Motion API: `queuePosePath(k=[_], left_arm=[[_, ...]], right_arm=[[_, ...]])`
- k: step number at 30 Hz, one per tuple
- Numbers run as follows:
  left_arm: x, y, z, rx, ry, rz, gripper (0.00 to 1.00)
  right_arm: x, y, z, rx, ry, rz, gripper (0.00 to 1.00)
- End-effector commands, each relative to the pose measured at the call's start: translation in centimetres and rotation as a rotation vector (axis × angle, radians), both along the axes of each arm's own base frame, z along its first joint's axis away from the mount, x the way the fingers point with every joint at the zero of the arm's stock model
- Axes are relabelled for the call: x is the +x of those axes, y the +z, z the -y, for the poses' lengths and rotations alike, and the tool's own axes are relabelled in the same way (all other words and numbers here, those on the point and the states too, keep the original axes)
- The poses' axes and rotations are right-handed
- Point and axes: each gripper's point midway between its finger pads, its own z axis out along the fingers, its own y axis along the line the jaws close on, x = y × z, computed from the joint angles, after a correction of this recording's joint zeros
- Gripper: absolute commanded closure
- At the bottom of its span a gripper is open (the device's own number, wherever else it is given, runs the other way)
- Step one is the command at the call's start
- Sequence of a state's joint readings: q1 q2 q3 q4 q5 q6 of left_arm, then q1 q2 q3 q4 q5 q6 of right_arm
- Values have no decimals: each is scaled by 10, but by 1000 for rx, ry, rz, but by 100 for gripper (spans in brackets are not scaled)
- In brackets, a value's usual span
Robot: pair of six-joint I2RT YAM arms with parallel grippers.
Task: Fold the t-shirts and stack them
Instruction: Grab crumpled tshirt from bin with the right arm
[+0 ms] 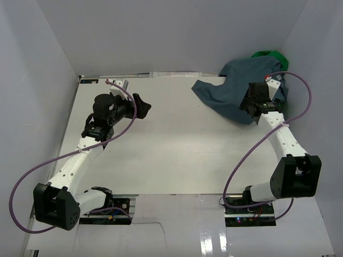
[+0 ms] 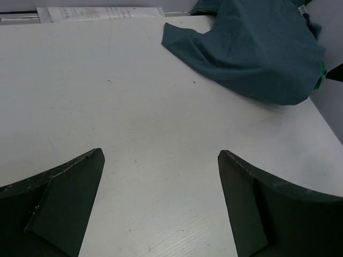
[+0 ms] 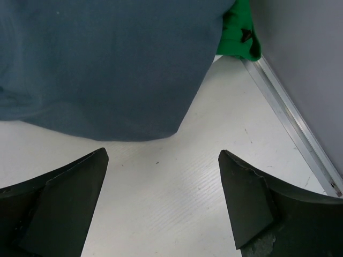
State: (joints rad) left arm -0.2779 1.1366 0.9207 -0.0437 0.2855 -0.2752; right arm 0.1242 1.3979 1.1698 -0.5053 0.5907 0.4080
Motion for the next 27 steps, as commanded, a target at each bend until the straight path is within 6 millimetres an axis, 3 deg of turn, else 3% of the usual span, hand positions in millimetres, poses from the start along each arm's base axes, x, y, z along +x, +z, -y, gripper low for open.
queuePosePath(k=[1, 2, 3, 4, 6, 7, 9, 10, 15, 27], left_arm=[[-5, 9, -2, 0, 2, 33, 2], [-5, 8, -2, 1, 2, 30, 2], [-5, 8, -2, 0, 2, 29, 2], [-5, 8, -2, 0, 4, 29, 2], [-5, 10, -3, 0, 6, 36, 2], [-6, 8, -3, 3, 8, 34, 2], [-6, 8, -3, 3, 9, 34, 2], [-6, 8, -4, 3, 11, 34, 2], [-5, 10, -6, 11, 23, 43, 2], [-5, 12, -8, 15, 31, 51, 2]], right_arm=[[30, 17, 13, 45, 4, 100, 10], [37, 18, 18, 68, -10, 107, 10], [38, 15, 37, 84, -61, 103, 10], [44, 2, 42, 103, -88, 81, 10], [49, -3, 54, 83, -129, 80, 10], [55, -11, 55, 56, -102, 63, 10], [69, -7, 58, 44, -100, 79, 10], [75, -20, 58, 39, -91, 45, 10], [97, -36, 59, 49, -82, 11, 10], [115, -47, 64, 24, -83, -13, 2]])
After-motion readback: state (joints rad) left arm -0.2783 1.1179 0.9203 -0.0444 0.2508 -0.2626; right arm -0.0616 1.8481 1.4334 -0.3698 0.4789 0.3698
